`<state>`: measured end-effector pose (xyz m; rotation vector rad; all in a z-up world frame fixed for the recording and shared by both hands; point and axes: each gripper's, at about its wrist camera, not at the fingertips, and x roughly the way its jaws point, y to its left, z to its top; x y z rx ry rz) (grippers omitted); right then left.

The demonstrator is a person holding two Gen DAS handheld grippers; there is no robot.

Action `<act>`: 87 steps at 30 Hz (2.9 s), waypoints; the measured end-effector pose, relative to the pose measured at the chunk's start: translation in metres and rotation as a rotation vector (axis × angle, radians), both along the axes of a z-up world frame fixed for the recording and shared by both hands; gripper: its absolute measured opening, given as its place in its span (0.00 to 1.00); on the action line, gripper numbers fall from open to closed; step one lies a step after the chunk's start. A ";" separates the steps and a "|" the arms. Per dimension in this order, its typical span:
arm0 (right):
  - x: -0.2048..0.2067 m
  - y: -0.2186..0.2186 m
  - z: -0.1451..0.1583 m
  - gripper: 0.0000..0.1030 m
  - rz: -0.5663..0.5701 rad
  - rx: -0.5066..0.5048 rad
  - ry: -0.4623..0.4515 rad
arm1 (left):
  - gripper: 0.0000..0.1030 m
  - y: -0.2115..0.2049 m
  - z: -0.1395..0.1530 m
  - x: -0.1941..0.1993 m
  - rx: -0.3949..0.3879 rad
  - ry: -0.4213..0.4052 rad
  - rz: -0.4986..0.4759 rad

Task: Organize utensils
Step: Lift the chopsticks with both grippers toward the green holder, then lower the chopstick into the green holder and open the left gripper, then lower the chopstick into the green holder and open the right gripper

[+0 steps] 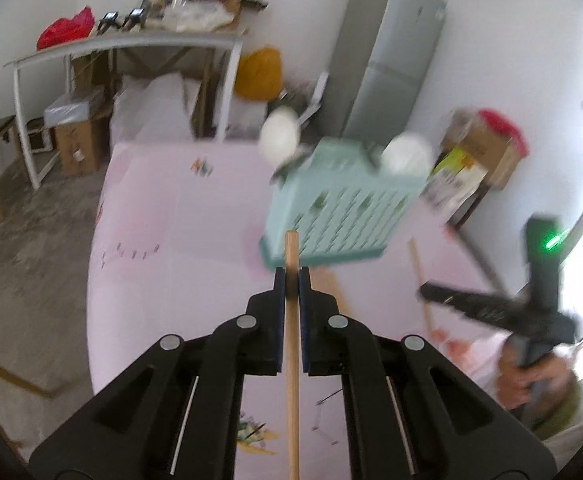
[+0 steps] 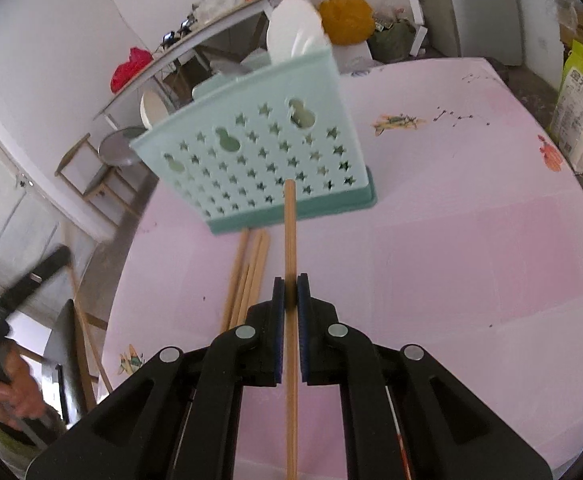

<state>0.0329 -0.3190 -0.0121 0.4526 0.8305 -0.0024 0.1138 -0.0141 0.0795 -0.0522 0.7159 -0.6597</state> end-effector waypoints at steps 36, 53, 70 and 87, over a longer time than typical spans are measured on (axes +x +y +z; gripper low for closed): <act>0.000 -0.012 -0.008 0.06 -0.029 0.051 -0.001 | 0.05 -0.131 0.118 0.106 -0.268 -0.461 0.103; -0.009 -0.013 0.005 0.06 -0.047 0.043 -0.040 | 0.13 -0.093 0.072 0.073 -0.187 -0.343 0.083; -0.035 -0.004 0.085 0.06 -0.016 -0.037 -0.242 | 0.15 -0.018 0.003 -0.014 -0.053 -0.174 0.038; 0.048 0.014 0.227 0.06 0.106 -0.214 -0.613 | 0.15 0.003 -0.033 -0.012 -0.029 -0.075 0.085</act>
